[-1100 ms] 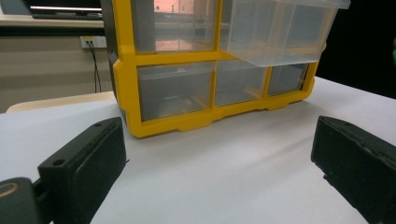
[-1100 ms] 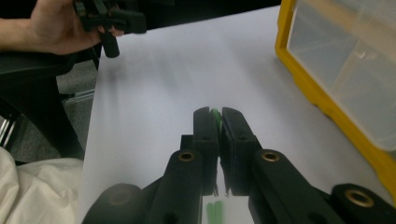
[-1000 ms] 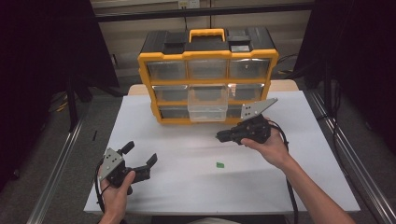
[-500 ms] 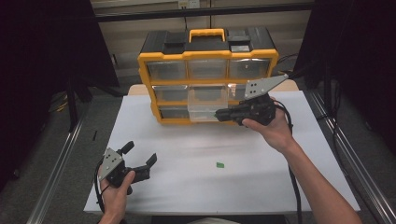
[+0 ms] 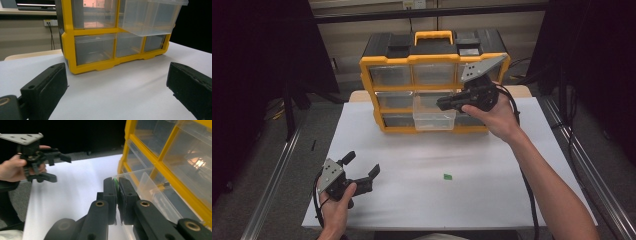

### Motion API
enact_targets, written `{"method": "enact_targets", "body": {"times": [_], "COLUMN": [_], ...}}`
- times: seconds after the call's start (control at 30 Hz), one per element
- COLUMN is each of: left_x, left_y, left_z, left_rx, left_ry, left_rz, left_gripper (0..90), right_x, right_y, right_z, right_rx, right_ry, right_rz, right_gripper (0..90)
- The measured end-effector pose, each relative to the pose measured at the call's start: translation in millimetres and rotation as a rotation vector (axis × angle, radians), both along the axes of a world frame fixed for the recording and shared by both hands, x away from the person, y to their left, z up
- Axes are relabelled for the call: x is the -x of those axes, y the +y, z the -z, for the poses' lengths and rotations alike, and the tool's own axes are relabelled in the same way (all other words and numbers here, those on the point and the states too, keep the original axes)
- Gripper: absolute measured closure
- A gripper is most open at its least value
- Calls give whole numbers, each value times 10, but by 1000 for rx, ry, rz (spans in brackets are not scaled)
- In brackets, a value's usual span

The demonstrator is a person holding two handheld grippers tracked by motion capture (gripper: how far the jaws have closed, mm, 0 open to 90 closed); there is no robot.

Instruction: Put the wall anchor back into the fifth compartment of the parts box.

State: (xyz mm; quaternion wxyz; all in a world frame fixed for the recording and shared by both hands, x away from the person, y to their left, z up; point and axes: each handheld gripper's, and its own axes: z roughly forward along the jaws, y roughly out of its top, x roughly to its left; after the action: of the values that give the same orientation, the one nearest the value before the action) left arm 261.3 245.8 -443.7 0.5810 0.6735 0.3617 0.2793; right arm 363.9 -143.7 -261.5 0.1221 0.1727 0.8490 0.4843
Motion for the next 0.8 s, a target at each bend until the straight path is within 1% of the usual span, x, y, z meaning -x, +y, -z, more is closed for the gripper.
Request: {"method": "enact_targets", "body": {"times": [0.1,0.13,0.27,0.4,0.47,0.57,0.6,0.67,0.73,0.8], "left_x": [-1,-1,-2,-7,-7,-9,-9,-10,-8,-5], "left_y": [0,-2,2,3,1,6,2,7,8,7], "left_z": [0,2,-1,3,3,3,4,4,3,3], "left_rx": [0,8,0,3,6,-2,6,3,2,7], "left_ry": [0,3,-2,1,1,6,5,4,1,5], "left_rz": [0,4,-1,3,3,-2,-3,-1,-1,-1], "left_gripper": [33,33,34,34,34,38,37,37,37,37], "right_x": [-87,-116,-235,-334,-387,-458,-481,-523,-553,-570], "right_y": [74,100,181,251,277,308,313,319,326,334], "right_z": [-28,-37,-65,-74,-68,-46,-38,-22,-2,25], "right_rx": [33,46,102,139,166,200,201,226,240,266], "right_ry": [7,10,25,40,51,71,81,85,103,120], "right_rz": [4,9,18,24,29,42,37,49,52,63], "right_gripper": [852,851,851,851,852,852,851,851,851,851]}}
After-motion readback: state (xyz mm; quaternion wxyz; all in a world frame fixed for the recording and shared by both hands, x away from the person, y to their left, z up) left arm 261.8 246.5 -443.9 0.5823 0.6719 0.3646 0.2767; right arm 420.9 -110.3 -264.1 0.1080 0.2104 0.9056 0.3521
